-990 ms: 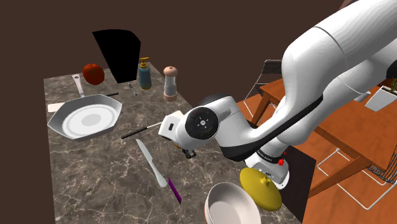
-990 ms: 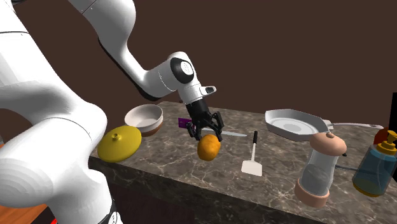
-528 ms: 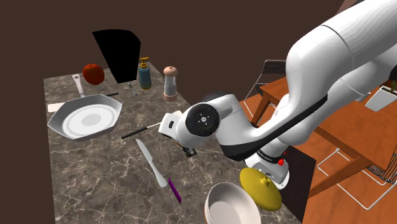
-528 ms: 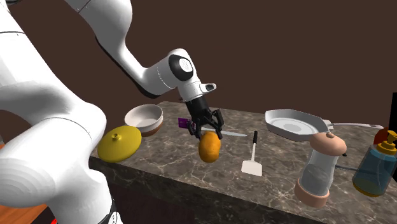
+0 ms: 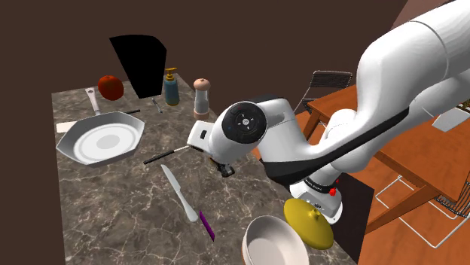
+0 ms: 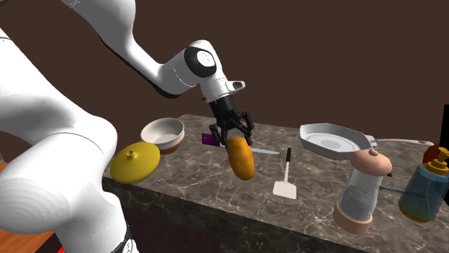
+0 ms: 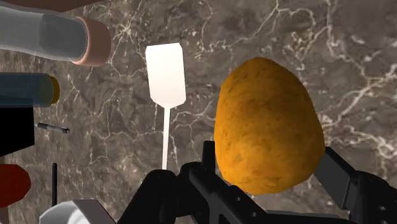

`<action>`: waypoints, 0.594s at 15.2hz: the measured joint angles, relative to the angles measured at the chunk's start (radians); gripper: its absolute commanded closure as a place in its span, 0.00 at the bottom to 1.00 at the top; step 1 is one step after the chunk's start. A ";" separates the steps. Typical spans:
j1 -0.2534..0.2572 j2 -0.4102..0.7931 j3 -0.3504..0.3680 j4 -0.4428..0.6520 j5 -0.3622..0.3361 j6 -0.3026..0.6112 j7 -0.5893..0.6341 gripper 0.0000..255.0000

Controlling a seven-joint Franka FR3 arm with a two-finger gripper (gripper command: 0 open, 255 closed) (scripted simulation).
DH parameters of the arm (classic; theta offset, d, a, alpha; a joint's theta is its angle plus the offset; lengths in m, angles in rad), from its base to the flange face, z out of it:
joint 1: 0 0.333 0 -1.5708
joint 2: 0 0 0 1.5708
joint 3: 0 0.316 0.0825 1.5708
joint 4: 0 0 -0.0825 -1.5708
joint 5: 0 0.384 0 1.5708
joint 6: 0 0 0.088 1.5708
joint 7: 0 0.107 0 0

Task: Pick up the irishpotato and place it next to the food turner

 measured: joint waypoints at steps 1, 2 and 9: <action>0.007 -0.010 -0.007 0.006 0.009 -0.013 -0.012 1.00; 0.011 -0.018 -0.014 0.012 0.015 -0.024 -0.023 1.00; 0.042 -0.074 -0.054 0.059 0.056 -0.112 -0.090 1.00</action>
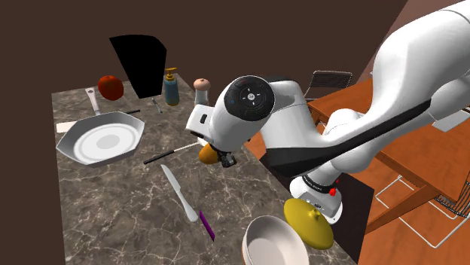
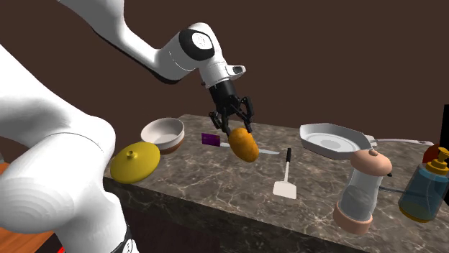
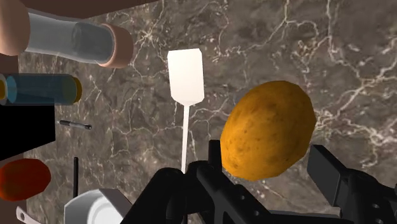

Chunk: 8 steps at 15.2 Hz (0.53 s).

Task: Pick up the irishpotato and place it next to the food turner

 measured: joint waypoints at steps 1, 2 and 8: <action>0.001 -0.004 -0.005 0.010 0.002 -0.012 -0.008 1.00; 0.004 -0.011 -0.010 0.019 0.007 -0.026 -0.017 1.00; 0.007 -0.032 -0.040 0.063 0.014 -0.079 -0.064 1.00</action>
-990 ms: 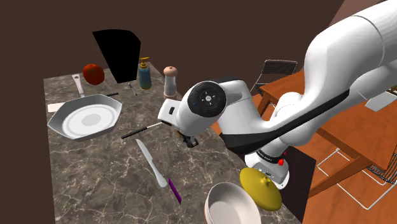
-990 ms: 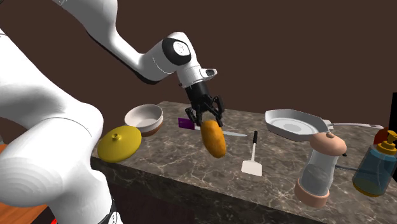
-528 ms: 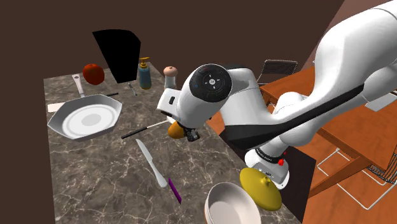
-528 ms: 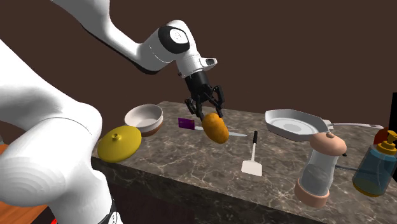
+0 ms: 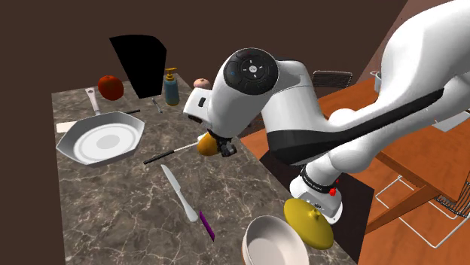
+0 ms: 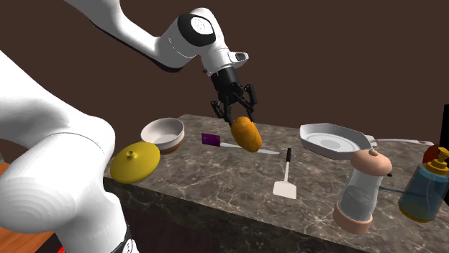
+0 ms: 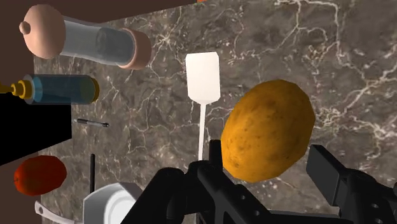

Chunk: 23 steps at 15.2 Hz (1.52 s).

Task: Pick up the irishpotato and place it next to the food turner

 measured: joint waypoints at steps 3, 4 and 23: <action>-0.058 0.074 -0.008 0.047 -0.054 0.033 -0.013 1.00; -0.076 0.101 -0.007 0.065 -0.071 0.041 -0.012 1.00; -0.253 0.769 -0.055 0.699 -0.474 -0.012 -0.055 1.00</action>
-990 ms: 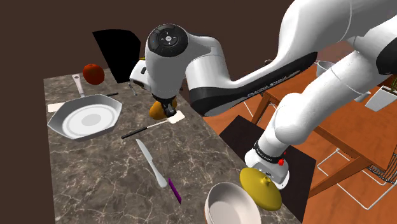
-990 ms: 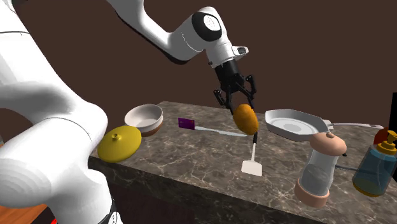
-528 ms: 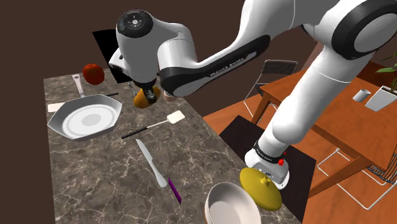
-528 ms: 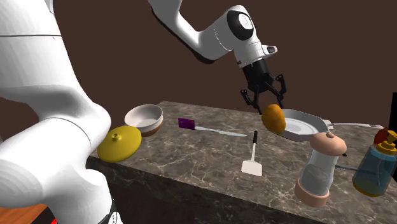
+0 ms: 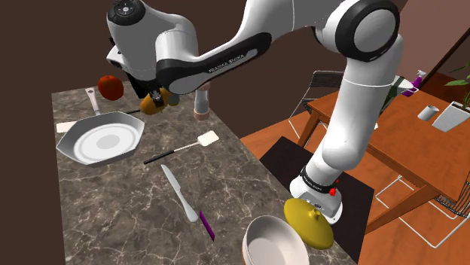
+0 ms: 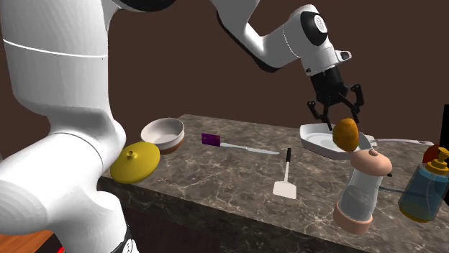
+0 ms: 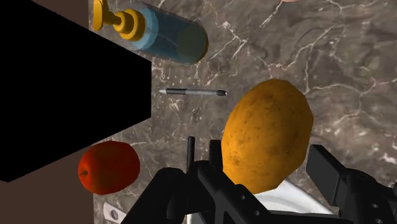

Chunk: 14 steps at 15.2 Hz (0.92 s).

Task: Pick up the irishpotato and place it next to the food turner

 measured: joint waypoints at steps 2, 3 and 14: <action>0.011 0.079 -0.016 0.092 -0.034 -0.018 -0.017 1.00; 0.016 0.119 -0.025 0.149 -0.045 -0.034 -0.035 1.00; 0.051 0.279 -0.067 0.272 -0.120 -0.013 -0.024 1.00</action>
